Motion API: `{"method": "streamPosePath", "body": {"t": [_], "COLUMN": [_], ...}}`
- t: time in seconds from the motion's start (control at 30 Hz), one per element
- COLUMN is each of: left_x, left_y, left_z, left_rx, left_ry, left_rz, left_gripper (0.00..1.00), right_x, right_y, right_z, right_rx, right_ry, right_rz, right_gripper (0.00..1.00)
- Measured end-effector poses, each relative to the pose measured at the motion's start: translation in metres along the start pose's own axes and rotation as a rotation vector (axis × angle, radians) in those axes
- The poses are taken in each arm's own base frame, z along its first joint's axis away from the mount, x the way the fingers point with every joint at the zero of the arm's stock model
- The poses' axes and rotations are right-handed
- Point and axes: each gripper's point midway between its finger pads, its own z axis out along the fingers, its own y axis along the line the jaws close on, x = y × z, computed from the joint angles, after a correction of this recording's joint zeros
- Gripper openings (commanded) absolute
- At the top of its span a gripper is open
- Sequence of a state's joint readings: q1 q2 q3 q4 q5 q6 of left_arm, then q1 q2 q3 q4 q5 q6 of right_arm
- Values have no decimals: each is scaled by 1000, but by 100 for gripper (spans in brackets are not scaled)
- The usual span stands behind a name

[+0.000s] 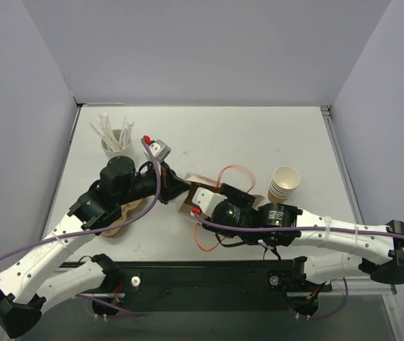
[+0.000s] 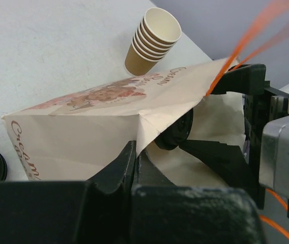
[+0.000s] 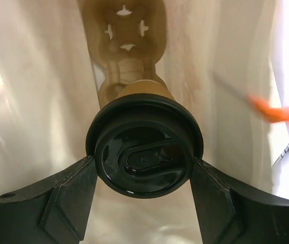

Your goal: Pack the takeout coffee

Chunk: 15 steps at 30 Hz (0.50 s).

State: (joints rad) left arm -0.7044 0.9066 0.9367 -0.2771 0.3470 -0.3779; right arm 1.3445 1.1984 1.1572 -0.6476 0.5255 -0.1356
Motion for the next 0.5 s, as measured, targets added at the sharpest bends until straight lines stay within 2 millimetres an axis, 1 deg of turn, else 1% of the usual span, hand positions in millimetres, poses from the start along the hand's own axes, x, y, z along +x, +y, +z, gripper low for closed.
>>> {"method": "streamPosePath", "body": {"t": [0.1,0.17,0.37,0.5], "left_x": [-1,0,9,9], "left_y": [0,-2,-3,-4], "left_z": [0,0,-3,-6], "left_rx": [3,12,42,45], "left_ry": [-4,-7,-27,-40], "left_rz": [6,10,19,20], "left_gripper": [0,0,0,0], "right_x": [12,16,22,22], "right_y": [0,-1,2,4], "right_z": [3,5,15,20], "right_rx": [9,14,-8,-22], "right_ry": [-15,-33,-68,-73], "right_rz": [-1,-8,-56,-106], "right_gripper": [50,49,49,49]}}
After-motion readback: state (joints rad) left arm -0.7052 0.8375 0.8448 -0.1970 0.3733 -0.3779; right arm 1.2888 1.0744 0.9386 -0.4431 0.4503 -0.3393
